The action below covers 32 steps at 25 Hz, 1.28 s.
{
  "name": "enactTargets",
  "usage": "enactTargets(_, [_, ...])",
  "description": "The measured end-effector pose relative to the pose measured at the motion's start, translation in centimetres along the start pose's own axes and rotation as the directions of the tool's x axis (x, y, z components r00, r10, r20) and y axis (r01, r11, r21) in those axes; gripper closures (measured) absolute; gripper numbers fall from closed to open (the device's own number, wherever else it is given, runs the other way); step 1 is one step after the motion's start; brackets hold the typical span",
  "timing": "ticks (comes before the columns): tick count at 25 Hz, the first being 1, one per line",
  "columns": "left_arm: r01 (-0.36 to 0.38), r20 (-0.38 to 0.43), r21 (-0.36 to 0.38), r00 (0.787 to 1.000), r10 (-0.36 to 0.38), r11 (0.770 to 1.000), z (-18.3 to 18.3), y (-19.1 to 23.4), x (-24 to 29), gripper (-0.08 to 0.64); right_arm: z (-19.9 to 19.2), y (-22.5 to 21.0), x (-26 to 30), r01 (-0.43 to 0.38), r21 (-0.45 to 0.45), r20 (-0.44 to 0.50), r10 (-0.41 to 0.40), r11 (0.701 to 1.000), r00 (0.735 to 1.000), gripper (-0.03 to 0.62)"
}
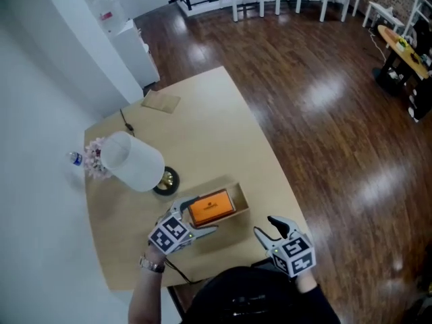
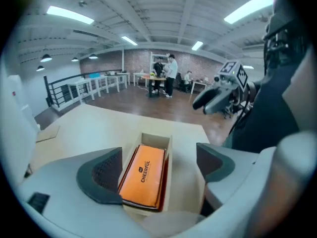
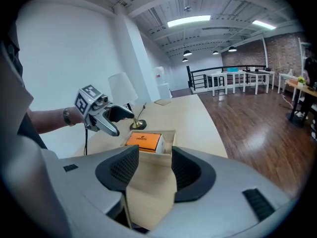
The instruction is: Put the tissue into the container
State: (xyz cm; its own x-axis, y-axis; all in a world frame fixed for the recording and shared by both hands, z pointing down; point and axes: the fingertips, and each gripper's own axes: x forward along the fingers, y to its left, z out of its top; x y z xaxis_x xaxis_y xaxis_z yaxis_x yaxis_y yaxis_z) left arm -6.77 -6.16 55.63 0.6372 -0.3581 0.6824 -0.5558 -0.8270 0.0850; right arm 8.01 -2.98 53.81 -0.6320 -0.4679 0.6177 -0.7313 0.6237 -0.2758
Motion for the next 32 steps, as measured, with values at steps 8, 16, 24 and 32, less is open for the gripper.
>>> enactTargets(8, [-0.249,0.196,-0.416,0.915,0.353,0.875,-0.7,-3.1,-8.3,0.489,0.7,3.1,1.8,-0.040,-0.041,-0.029,0.039,0.998,0.999,0.447])
enactTargets(16, [-0.281,0.139,-0.525,0.903,0.407,0.804,-4.2,-5.5,-8.8,0.495,0.6,4.6,3.0,-0.058,-0.075,-0.032,0.055,0.995,0.998,0.586])
enactTargets(24, [-0.296,0.131,-0.543,0.895,0.427,0.786,-5.0,-5.5,-9.7,0.495,0.1,5.5,3.2,-0.054,-0.115,-0.062,0.047,0.992,0.997,0.589])
enactTargets(32, [-0.293,0.136,-0.541,0.895,0.426,0.788,-5.1,-5.5,-9.9,0.495,0.5,5.9,3.1,-0.053,-0.123,-0.047,0.047,0.991,0.998,0.589])
